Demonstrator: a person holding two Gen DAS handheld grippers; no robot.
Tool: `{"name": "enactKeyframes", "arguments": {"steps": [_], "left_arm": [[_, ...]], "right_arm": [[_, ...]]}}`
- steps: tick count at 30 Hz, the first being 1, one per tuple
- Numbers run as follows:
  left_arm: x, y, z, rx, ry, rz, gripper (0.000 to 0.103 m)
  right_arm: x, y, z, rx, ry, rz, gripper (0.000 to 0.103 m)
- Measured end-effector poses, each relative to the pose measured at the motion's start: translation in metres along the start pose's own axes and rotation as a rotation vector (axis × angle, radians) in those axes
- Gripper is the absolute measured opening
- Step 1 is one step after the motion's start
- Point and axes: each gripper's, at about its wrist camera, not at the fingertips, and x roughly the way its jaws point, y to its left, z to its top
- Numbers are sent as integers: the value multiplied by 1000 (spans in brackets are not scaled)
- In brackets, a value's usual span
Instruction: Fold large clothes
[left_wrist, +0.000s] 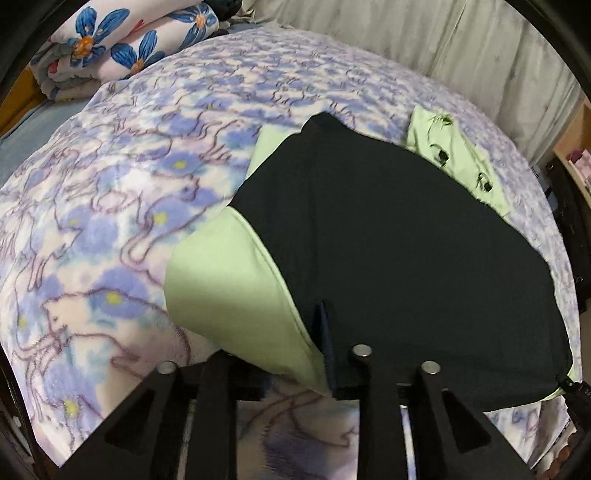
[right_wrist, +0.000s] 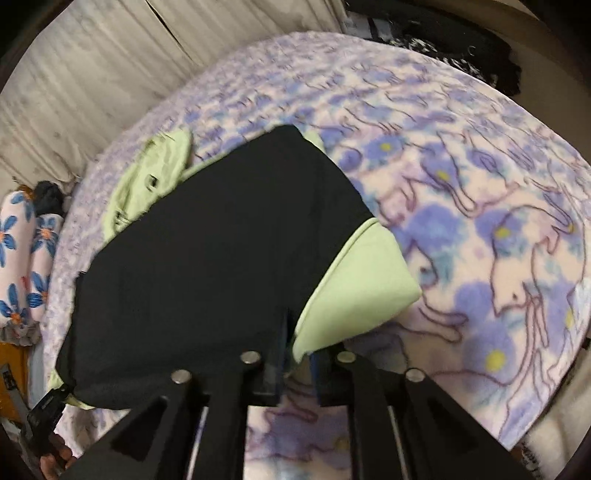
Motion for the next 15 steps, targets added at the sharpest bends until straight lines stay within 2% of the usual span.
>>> {"name": "enactKeyframes", "arguments": {"steps": [2,3,4,6,7,11,13,15], "left_arm": [[-3,1,-1,6,3,7,31],[-4,3,-1,6,2,10,37],[-8,6,0,3,-5,30,49],[-16,10,-1,-4,-36,99,59],[-23,14,0,-4,-67,148,59],[-43,27,1,-11,-134,195,59],[-49,27,4,0,-157,203,59],[-51,23,7,15,-175,199,59]], "right_arm": [[-4,-4,1,4,2,-17,21],[-7,-6,1,7,-1,-29,23],[-11,-9,1,12,-9,-48,24],[-18,-16,3,36,-18,-81,24],[-20,-19,3,48,-21,-91,24],[-38,-27,7,58,-105,-203,25],[-46,-27,11,49,-155,-193,25],[-45,-21,17,25,-164,-138,25]]}}
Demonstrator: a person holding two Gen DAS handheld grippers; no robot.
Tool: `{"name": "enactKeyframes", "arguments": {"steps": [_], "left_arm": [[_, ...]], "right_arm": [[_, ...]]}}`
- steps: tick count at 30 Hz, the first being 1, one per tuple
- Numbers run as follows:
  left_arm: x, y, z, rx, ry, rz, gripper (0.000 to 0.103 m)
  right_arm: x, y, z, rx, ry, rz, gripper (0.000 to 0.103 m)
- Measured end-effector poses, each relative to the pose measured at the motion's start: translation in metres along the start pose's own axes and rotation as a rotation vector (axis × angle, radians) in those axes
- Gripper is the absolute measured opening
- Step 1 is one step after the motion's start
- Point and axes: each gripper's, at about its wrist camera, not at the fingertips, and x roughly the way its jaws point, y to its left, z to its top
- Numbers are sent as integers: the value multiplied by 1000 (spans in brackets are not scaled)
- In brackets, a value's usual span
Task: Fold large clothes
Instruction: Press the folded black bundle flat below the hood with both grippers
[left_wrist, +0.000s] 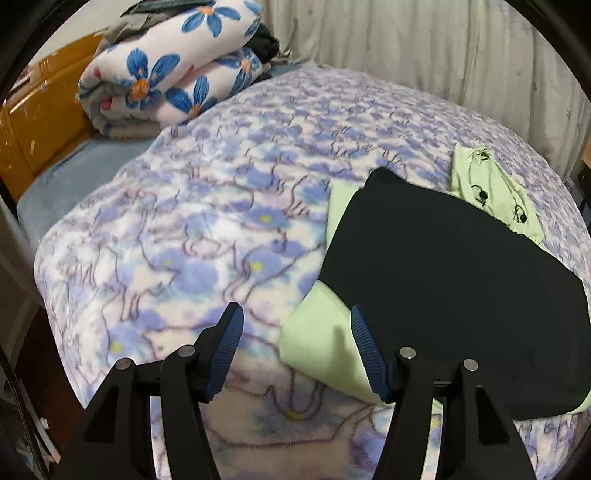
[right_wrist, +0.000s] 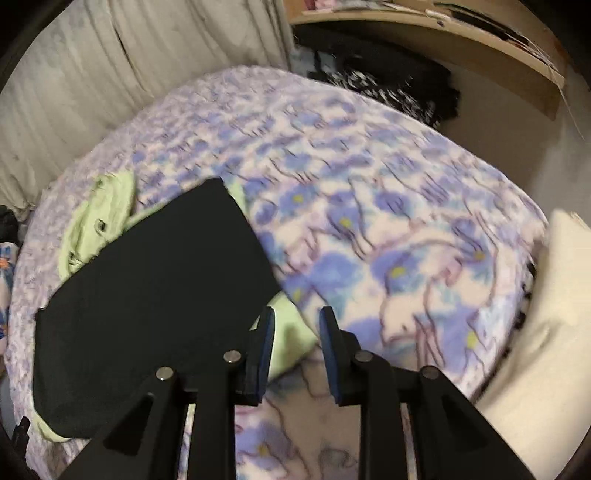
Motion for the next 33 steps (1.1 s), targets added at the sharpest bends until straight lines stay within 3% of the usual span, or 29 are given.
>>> {"name": "enactKeyframes", "arguments": {"steps": [5,9,12,14,19,26,33], "left_arm": [[7,-40,8,78,-3,-97,59],[23,-84,5,162,48,-215,59],[40,-113,-3,205,124,-316,59],[53,-131,-11,235,178,-347,59],[77,-161,-13,290,154,-296,59],[111,-176,18,244,144,-273,59],[136,-193,47,271,169,-218,65]], "right_arm": [[26,45,6,-106,64,162,25],[60,88,2,-248,138,191,25],[92,114,-4,-309,203,198,25],[107,123,-3,-334,202,179,25],[132,136,16,-334,183,154,25],[156,149,37,-350,159,127,25],[175,164,60,-349,138,98,25]]}}
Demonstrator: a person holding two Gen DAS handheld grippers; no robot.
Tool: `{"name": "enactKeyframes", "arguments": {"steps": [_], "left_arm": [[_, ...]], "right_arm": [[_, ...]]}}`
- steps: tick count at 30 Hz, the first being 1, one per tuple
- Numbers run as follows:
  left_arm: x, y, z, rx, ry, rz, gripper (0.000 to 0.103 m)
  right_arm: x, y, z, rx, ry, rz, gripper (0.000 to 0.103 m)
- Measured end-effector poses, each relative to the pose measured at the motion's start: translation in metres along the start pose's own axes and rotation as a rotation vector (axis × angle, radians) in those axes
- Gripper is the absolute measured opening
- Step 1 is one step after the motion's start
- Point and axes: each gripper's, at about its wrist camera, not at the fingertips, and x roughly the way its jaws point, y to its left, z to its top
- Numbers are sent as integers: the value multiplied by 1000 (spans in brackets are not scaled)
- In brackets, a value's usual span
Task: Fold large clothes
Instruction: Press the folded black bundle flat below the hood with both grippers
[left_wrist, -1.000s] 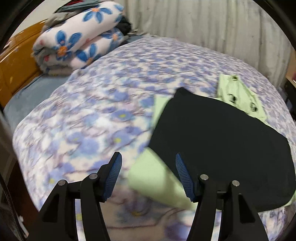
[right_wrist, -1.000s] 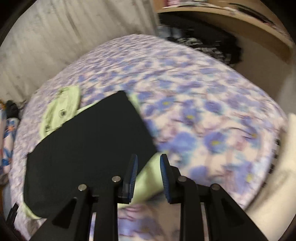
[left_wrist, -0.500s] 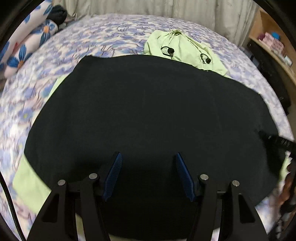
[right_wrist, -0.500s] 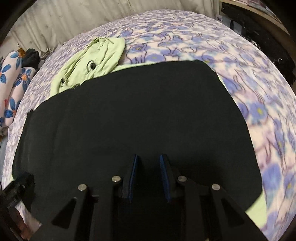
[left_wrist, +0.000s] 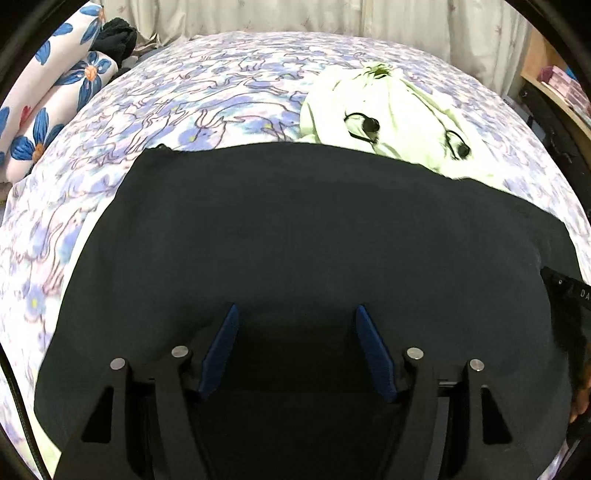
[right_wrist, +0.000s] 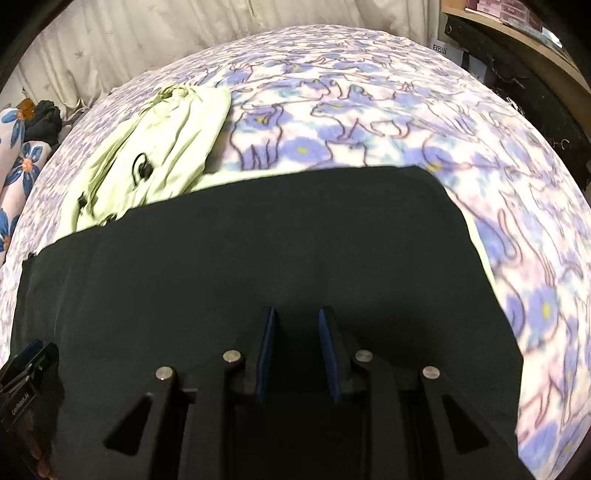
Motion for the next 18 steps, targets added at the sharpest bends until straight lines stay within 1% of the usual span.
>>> {"name": "enactKeyframes", "arguments": {"steps": [4,7,13,18], "left_arm": [[14,0,27,1,-4,1,69],[24,1,47,6,-16,2,69],[35,4,94,25,-37,11,69],[27,13,137,22,-75,13,69]], "right_arm": [[9,1,20,-3,0,-4,25],[14,2,36,-5,-4,2,25],[20,2,80,8,4,47,25],[14,14,123,-3,-18,112,25]]}}
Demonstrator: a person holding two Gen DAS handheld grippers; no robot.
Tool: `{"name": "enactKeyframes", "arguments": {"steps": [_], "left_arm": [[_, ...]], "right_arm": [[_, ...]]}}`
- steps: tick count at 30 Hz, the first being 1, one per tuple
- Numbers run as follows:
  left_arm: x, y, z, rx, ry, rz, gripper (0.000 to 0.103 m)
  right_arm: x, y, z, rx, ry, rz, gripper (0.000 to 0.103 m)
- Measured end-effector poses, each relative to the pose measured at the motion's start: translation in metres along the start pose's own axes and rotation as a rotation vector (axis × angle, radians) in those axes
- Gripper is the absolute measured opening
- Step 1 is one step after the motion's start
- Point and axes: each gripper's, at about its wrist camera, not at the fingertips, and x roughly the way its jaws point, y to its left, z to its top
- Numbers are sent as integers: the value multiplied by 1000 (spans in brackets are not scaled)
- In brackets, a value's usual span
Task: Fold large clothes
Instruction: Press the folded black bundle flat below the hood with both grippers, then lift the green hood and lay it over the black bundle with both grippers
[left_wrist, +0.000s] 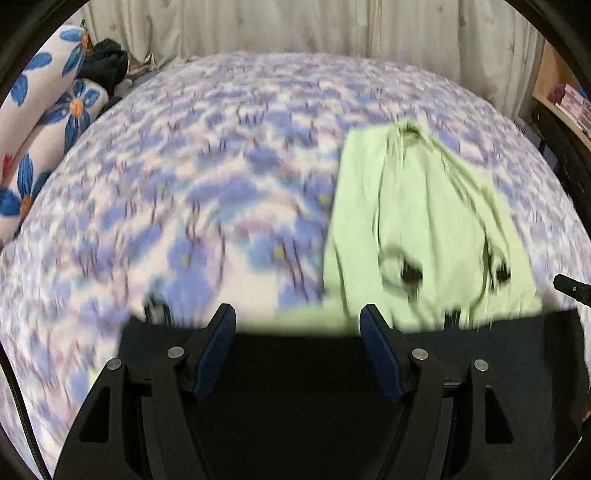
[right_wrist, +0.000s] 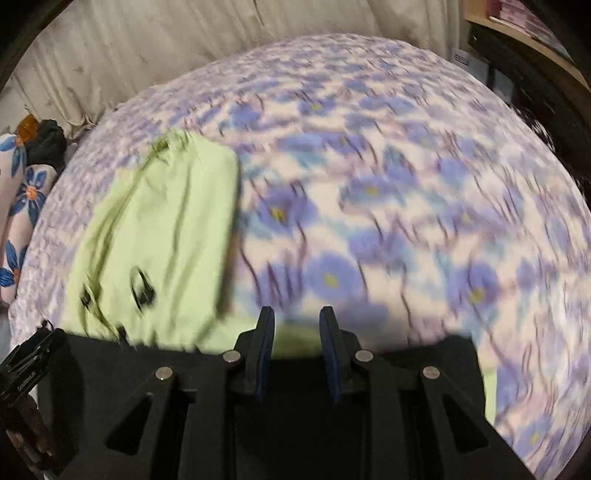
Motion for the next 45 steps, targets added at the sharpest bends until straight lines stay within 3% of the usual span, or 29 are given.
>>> {"name": "enactKeyframes", "arguments": {"steps": [2,6,13,18,20,21,22,23,24,25,30,35,39,42,45], "left_arm": [[-2,0,19,11,-15,-4,69],[18,0,58,23,15,-34,69],[80,-7,99,4,119,-110,69],[120,-17,102,19,196,-127,69],[129,-23,101,54,186,-135,49],[129,-24,101,74,170,-144,15],[130,-28,102,94,171,-180,3],[129,-30,101,93,171,-175,2],[128,-33,102,94,169,-159,1],[123,-35,102,101,157,-141,1],[78,-29,104,79,95,-125,0],[-4,-14,83,106,0,-143,0],[-70,11,37,72,-66,-213,1],[-102,27,-13,42,-62,-261,2],[-116,44,-65,-6,-36,-262,2]], "right_arm": [[0,6,19,8,-7,43,26],[10,17,51,31,-5,114,44],[63,33,92,76,71,173,44],[103,33,103,106,139,166,44],[115,33,104,112,157,204,44],[118,34,104,102,159,207,44],[120,38,103,80,163,198,42],[121,42,102,54,158,179,36],[120,46,101,34,169,177,7],[116,50,99,22,164,173,1],[62,57,93,-28,53,193,1],[-26,54,58,-102,-91,252,1],[-96,46,-3,-165,-176,310,1],[-121,43,-52,-198,-185,276,5],[-124,29,-108,-202,-111,220,20]]}}
